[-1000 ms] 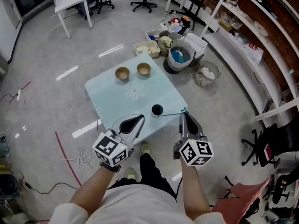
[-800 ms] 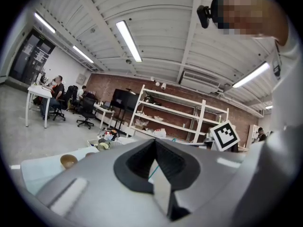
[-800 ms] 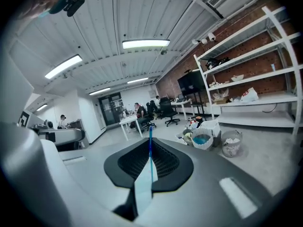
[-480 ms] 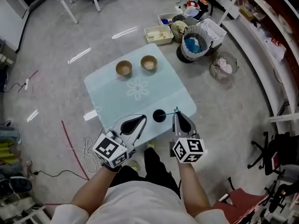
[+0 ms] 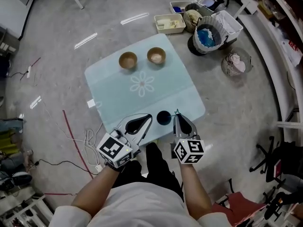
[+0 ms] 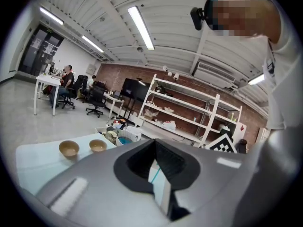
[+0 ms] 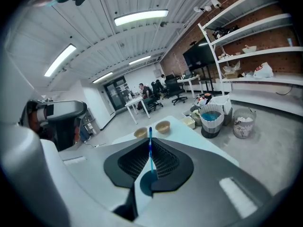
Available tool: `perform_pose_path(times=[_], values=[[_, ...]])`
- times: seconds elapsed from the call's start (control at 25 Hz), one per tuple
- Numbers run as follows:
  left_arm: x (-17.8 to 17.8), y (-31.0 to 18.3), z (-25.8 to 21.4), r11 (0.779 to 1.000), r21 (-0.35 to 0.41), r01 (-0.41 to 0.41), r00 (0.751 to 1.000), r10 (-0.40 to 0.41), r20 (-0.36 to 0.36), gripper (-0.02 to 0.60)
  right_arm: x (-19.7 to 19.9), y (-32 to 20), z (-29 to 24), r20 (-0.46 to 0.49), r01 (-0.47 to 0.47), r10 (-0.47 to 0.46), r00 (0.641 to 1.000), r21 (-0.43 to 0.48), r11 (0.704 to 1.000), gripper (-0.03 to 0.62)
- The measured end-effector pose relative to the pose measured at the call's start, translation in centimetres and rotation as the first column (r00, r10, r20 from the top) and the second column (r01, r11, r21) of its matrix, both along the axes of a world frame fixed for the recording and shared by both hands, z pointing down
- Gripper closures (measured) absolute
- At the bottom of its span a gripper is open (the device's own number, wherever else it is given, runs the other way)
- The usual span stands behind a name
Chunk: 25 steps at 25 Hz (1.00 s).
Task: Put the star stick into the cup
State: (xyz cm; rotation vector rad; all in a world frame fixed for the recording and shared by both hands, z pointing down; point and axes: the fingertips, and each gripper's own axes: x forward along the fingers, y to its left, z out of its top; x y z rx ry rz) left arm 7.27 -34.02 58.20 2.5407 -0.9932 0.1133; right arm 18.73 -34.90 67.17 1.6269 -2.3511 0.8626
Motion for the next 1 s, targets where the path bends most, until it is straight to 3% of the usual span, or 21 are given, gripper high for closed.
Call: perform_pose_path(times=[0.28, 0.76, 1.0], values=[[-0.2, 0.3, 1.8, 0.999, -0.040, 0.002, 1.000, -0.002, -0.013, 0.578, -1.1, 0.3, 2.3, 0.012, 0.045, -0.044, 0.999, -0.049, 0.998, 0.566], [0.5, 1.1, 2.1, 0.998, -0.040, -0.039, 0.999, 0.038, -0.029, 0.578, 0.6, 1.2, 3.0, -0.102, -0.002, -0.007, 0.995, -0.082, 0.997, 0.558], [0.6, 2.0, 1.7, 0.998, -0.034, -0.058, 0.998, 0.057, -0.033, 0.578, 1.1, 2.2, 4.8, -0.144, -0.005, -0.022, 0.989, -0.182, 0.983, 0.525]])
